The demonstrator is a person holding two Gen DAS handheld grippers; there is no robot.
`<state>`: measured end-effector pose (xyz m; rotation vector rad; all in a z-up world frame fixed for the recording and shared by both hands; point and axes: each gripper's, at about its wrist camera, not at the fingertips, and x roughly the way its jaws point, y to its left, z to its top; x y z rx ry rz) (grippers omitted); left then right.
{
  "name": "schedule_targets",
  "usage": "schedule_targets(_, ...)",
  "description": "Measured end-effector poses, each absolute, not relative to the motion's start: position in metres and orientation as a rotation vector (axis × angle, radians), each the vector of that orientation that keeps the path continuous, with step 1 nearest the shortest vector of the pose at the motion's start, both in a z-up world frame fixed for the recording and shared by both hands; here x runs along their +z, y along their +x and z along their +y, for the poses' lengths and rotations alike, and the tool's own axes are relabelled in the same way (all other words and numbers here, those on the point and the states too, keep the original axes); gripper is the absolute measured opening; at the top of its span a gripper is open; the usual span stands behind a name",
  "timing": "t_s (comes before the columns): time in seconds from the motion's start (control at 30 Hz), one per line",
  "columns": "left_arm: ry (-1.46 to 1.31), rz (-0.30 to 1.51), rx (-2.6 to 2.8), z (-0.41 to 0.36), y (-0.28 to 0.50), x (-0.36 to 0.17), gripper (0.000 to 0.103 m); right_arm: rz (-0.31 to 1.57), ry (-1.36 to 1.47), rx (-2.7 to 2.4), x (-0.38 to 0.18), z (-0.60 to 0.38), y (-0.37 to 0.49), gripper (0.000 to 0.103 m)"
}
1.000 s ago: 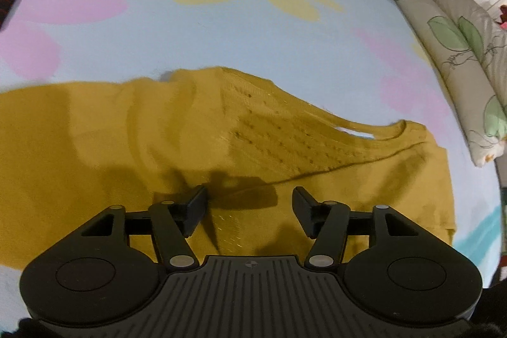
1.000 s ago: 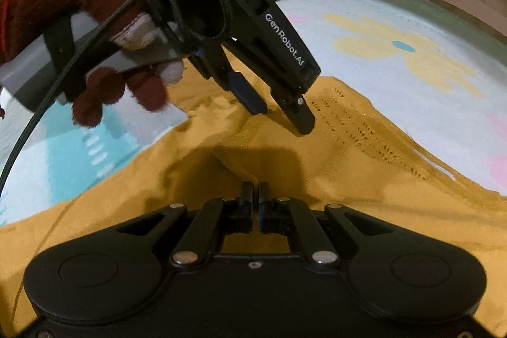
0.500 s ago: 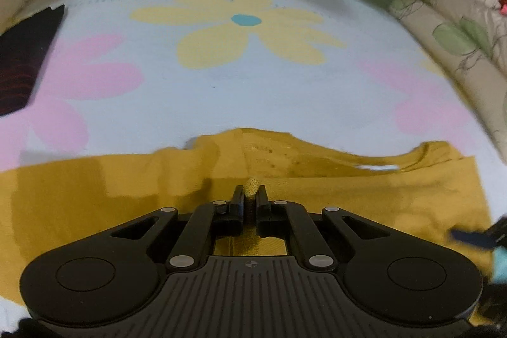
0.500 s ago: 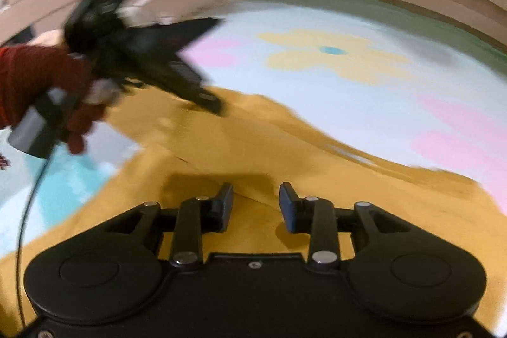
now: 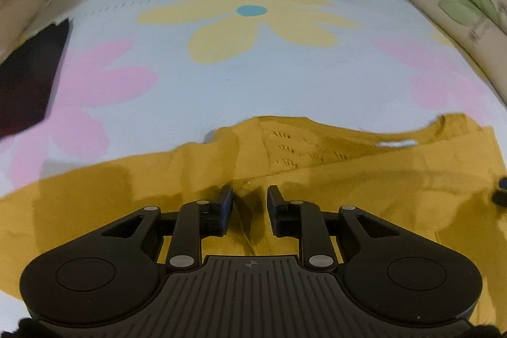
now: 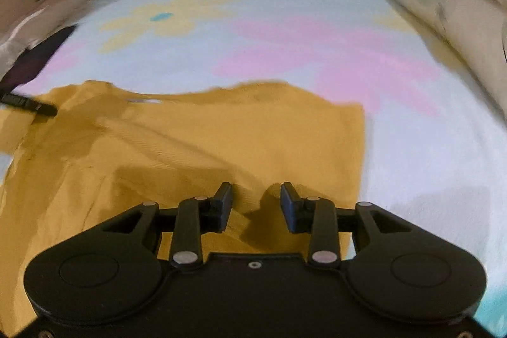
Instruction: Fold small clothes
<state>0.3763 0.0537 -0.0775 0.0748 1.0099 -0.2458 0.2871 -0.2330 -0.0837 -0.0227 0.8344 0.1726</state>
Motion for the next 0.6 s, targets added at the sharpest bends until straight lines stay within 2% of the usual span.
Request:
schedule_targets(0.23, -0.017, 1.066, -0.293, 0.074, 0.363, -0.066, 0.023, 0.717, -0.239, 0.429, -0.081, -0.153, 0.291, 0.045)
schedule_targets(0.4, -0.142, 1.064, -0.235, 0.118, 0.344, -0.064, 0.025, 0.687, -0.429, 0.558, -0.1, -0.094, 0.291, 0.045)
schedule_targets(0.47, -0.204, 1.044, -0.202, 0.14, 0.334, -0.065, 0.036, 0.675, -0.535, 0.538, -0.111, -0.077, 0.292, 0.045)
schedule_targets(0.53, -0.257, 1.005, -0.147, 0.163, 0.325, -0.066, 0.052, 0.641, -0.558, 0.52, -0.116, -0.07, 0.294, 0.042)
schedule_targets(0.6, -0.312, 0.978, -0.086, 0.186, 0.32, -0.069, 0.059, 0.664, -0.533, 0.507, -0.115, -0.071, 0.296, 0.019)
